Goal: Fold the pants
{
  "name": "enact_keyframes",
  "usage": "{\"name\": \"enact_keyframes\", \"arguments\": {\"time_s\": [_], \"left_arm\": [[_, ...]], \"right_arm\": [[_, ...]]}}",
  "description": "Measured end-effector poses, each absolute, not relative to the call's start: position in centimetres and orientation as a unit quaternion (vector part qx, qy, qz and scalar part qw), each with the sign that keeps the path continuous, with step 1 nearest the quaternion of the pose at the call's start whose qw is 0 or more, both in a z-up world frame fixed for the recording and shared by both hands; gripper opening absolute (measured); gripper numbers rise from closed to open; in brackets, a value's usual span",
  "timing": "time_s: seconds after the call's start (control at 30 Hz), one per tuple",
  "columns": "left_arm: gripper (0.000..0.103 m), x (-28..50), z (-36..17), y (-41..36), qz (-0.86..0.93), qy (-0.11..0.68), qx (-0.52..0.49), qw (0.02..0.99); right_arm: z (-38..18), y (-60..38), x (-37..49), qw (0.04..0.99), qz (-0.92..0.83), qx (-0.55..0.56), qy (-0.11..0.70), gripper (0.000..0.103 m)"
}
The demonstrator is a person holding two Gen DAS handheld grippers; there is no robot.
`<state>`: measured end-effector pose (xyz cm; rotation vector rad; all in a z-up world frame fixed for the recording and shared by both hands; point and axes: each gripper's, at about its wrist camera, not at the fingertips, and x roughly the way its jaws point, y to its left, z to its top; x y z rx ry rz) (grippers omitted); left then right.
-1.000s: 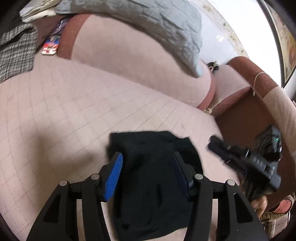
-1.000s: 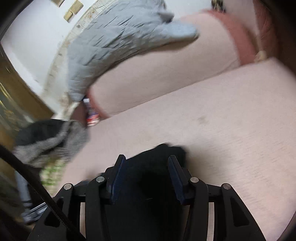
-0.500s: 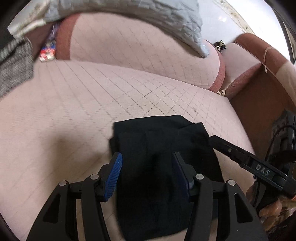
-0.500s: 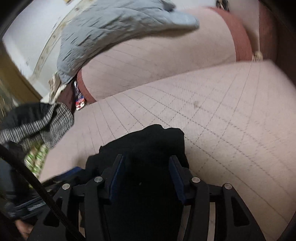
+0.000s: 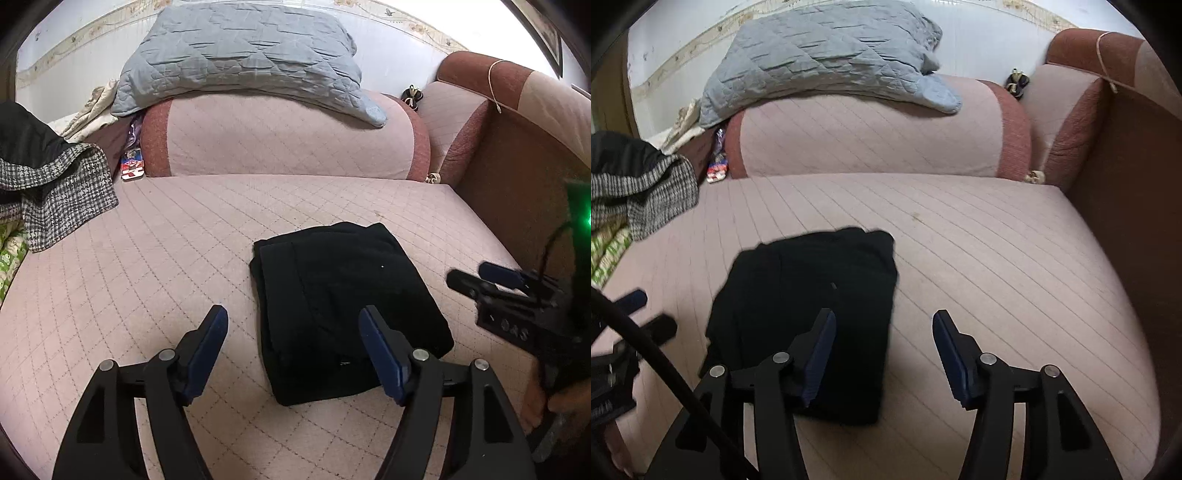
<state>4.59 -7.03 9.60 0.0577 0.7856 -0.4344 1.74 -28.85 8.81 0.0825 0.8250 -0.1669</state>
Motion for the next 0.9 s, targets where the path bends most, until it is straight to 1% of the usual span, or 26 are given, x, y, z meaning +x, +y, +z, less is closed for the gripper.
{"name": "enact_keyframes", "arguments": {"time_s": [0.1, 0.23, 0.37, 0.43, 0.63, 0.9], "left_arm": [[0.073, 4.5, 9.3, -7.4, -0.220, 0.382, 0.019, 0.897], [0.074, 3.5, 8.7, -7.8, -0.216, 0.371, 0.039, 0.902], [0.082, 3.3, 8.7, -7.7, -0.203, 0.353, 0.050, 0.912], [0.084, 3.4, 8.8, -7.6, -0.201, 0.349, 0.048, 0.914], [0.085, 4.3, 7.7, -7.8, -0.207, 0.361, 0.052, 0.908], [0.085, 5.5, 6.9, -6.6, -0.189, 0.378, 0.029, 0.906]], "right_arm": [[8.7, -29.1, 0.6, 0.908, -0.096, 0.033, 0.406, 0.060], [8.8, -29.6, 0.6, 0.909, -0.108, 0.045, 0.401, 0.060], [8.8, -29.4, 1.8, 0.914, -0.102, 0.051, 0.390, 0.061], [8.6, -29.3, 2.3, 0.915, -0.102, 0.048, 0.388, 0.061], [8.3, -29.2, 3.4, 0.914, -0.109, 0.032, 0.390, 0.063], [6.9, -30.2, 4.5, 0.905, -0.118, 0.052, 0.406, 0.063]]}}
